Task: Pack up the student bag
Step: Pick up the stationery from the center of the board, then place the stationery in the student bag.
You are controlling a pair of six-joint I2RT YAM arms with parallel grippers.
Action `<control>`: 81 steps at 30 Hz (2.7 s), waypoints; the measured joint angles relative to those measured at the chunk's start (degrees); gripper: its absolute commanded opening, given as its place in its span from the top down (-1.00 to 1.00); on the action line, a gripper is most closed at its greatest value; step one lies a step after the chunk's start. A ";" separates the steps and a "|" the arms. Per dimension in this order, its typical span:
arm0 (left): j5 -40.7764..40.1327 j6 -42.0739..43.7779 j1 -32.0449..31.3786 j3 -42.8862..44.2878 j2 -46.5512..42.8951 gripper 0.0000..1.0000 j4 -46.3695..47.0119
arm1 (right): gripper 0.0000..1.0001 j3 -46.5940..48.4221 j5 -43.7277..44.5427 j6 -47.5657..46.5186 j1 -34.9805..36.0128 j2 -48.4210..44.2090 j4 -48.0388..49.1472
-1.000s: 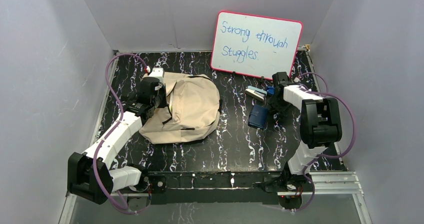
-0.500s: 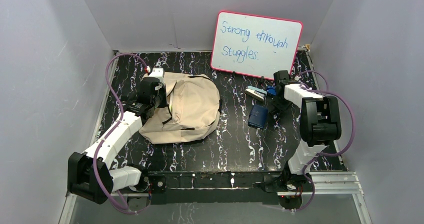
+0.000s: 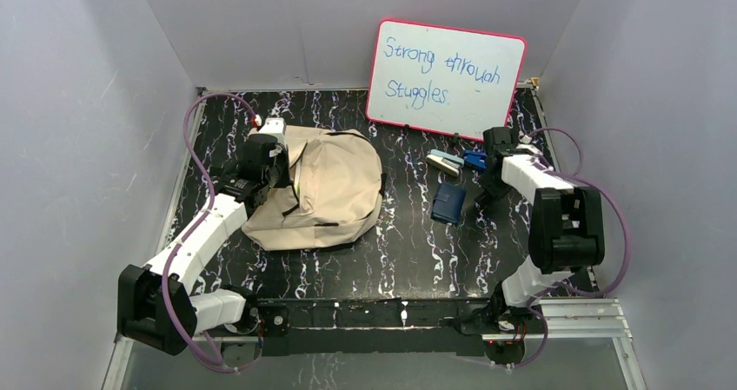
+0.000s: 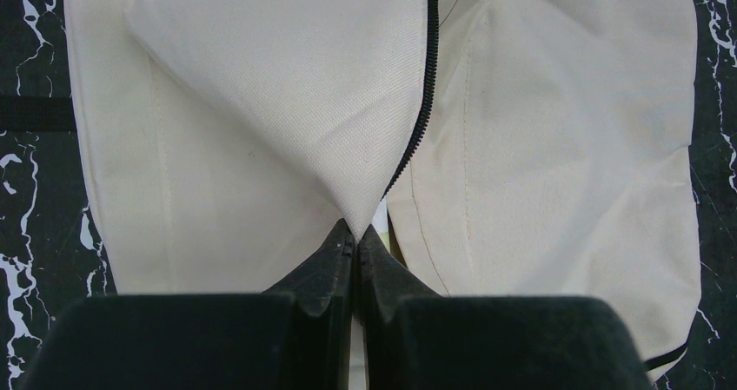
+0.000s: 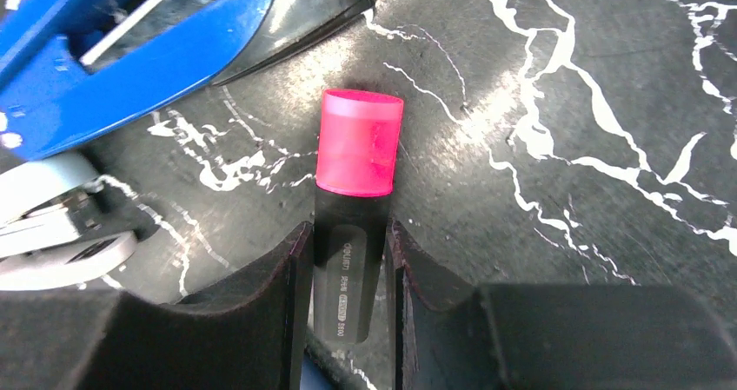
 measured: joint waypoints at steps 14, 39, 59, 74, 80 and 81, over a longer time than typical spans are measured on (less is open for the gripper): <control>-0.07 0.02 0.00 0.02 0.02 1.00 0.00 | 1.00 -11.93 -27.30 -14.34 0.68 -28.72 15.69; -1.66 0.07 0.00 0.02 -0.09 1.00 0.00 | 1.00 13.27 -56.92 -6.91 39.08 15.89 50.82; -2.78 0.24 0.00 0.02 -0.37 1.00 -0.02 | 1.00 32.24 -60.28 0.96 39.01 33.44 47.63; -3.06 0.24 0.00 0.02 -0.83 1.00 -0.07 | 1.00 38.51 -61.81 9.62 39.01 37.86 52.65; -3.13 0.24 0.00 0.02 -1.05 1.00 -0.09 | 1.00 40.11 -60.98 11.06 39.32 38.49 53.51; -3.19 0.24 0.00 0.02 -1.09 1.00 -0.09 | 1.00 40.48 -60.72 11.21 39.39 38.77 53.72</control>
